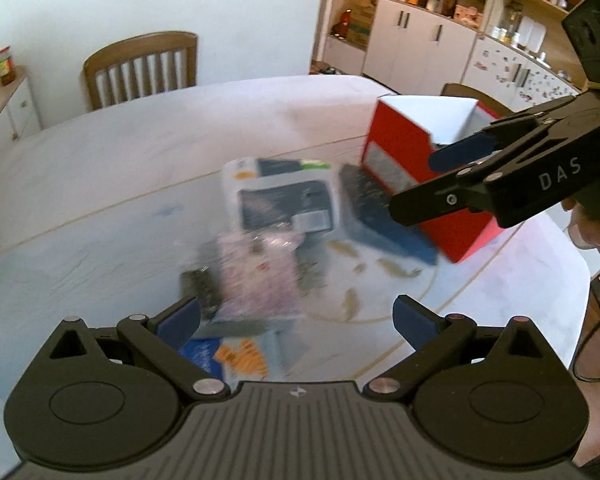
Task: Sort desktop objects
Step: 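Withdraw both grippers from the shoebox toward the remaining table items, then grasp the pink-white snack bag with the right gripper while the left gripper grasps the blue cracker pack, then carry the pink bag to the shoebox with the right gripper while the left gripper carries the cracker pack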
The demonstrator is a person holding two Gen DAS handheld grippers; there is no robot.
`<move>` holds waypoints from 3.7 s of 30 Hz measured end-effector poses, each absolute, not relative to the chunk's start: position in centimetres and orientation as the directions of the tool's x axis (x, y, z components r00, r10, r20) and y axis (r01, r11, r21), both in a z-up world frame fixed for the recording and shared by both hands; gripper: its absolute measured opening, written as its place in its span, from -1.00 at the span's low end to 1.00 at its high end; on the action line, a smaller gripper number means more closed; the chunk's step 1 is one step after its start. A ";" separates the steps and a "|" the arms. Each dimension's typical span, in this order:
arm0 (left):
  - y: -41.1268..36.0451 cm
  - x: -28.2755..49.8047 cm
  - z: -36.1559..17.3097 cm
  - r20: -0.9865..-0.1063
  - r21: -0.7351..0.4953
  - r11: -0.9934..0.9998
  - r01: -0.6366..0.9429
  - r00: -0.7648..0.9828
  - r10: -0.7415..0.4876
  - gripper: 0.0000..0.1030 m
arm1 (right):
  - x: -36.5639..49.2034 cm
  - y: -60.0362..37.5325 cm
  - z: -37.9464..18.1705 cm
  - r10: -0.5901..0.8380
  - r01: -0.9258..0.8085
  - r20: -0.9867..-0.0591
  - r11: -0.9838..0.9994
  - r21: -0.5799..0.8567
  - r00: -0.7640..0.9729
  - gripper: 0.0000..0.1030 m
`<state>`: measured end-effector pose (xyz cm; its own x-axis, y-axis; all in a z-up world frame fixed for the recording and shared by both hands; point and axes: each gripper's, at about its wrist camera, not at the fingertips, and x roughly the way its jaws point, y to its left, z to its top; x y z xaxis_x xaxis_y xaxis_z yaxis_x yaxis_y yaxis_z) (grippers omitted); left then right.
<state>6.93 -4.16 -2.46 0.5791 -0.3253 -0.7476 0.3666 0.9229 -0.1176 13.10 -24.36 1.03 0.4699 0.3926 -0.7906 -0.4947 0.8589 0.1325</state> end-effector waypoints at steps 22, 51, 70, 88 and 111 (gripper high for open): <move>0.6 8.6 -8.8 -0.799 -0.132 0.945 0.298 0.533 -0.280 1.00 | 15.0 -17.2 -3.7 0.367 -0.426 -0.842 0.886 0.186 0.395 0.59; -1.2 8.4 -10.9 -0.789 -0.047 0.942 0.332 0.566 -0.238 0.98 | 18.5 -15.6 -7.4 0.309 -0.262 -0.875 0.940 0.221 0.373 0.51; -2.1 8.2 -11.2 -0.781 0.018 0.935 0.353 0.590 -0.207 0.73 | 17.7 -15.1 -7.5 0.352 -0.305 -0.867 0.919 0.249 0.354 -0.01; -1.5 7.5 -10.6 -0.778 0.007 0.948 0.318 0.597 -0.194 0.49 | 16.1 -16.5 -6.3 0.344 -0.327 -0.865 0.917 0.227 0.366 -0.11; -2.6 6.1 -6.0 -0.753 0.006 0.965 0.260 0.636 -0.167 0.49 | 13.2 -22.1 -3.0 0.411 -0.376 -0.833 0.887 0.270 0.371 -0.13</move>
